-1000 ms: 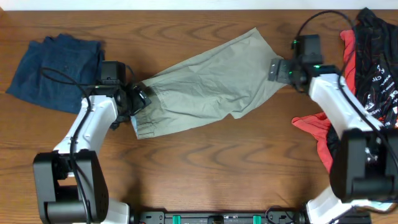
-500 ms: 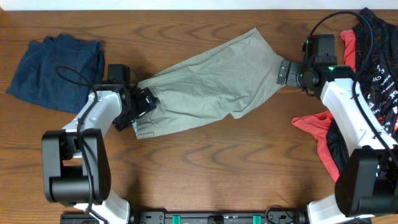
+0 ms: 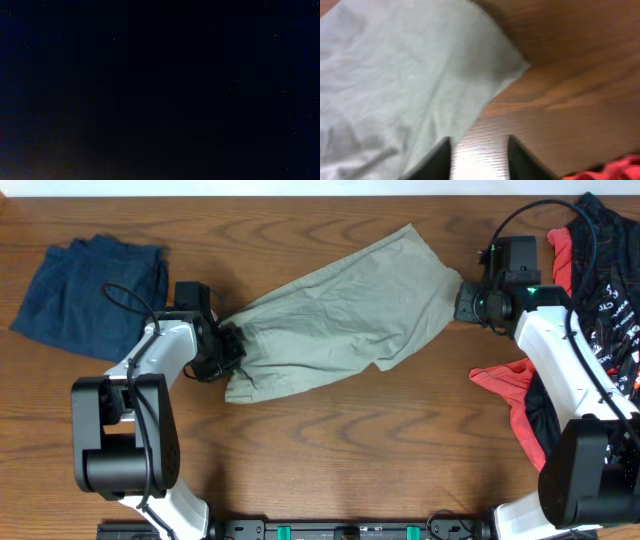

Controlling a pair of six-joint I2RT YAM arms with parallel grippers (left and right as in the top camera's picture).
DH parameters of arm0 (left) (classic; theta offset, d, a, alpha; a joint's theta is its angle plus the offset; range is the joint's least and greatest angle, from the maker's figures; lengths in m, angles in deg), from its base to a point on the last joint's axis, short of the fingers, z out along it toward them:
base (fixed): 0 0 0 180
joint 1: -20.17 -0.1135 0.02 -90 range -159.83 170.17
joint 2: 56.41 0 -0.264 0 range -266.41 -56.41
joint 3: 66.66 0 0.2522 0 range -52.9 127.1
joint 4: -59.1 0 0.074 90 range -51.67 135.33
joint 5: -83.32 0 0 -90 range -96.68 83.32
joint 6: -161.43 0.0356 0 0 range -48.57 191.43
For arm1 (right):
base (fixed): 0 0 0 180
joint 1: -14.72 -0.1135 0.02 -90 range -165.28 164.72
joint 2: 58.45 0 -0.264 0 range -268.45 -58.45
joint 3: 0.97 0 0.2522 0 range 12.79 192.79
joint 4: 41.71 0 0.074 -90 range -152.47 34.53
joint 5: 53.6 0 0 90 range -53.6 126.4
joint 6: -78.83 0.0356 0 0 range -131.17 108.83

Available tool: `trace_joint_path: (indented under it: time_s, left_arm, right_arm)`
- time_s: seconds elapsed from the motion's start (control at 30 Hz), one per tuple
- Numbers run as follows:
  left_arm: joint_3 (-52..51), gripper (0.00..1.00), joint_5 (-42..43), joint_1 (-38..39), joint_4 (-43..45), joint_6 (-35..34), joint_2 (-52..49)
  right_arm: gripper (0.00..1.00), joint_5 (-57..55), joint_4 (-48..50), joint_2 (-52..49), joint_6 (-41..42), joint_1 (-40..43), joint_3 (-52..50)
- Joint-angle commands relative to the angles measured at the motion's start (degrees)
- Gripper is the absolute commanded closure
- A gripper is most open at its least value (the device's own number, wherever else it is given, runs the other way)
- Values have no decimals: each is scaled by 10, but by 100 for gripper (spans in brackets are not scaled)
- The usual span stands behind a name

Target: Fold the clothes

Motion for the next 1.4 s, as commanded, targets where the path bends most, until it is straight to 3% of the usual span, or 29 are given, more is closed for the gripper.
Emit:
trace_joint_path:
  time_s: [0.0, 0.27, 0.6, 0.9, 1.1, 1.37]
  left_arm:
    - [26, 94, 6, 1, -43, 29, 38]
    - [88, 94, 7, 3, -147, 29, 137]
    - [88, 94, 12, 25, -154, 28, 210]
    - [110, 94, 122, 26, -133, 28, 222]
    - [115, 94, 124, 26, -113, 27, 223]
    - [115, 94, 102, 26, -117, 29, 223]
  right_arm:
    - [96, 84, 0, 1, -14, -22, 5]
    - [98, 166, 17, -19, -51, -107, -24]
    - [98, 225, 121, -148, -32, -265, -48]
    - [94, 253, 265, -245, -12, -399, -48]
    - [69, 170, 241, -215, -12, -389, -18]
    - [59, 15, 95, -98, -12, -265, -5]
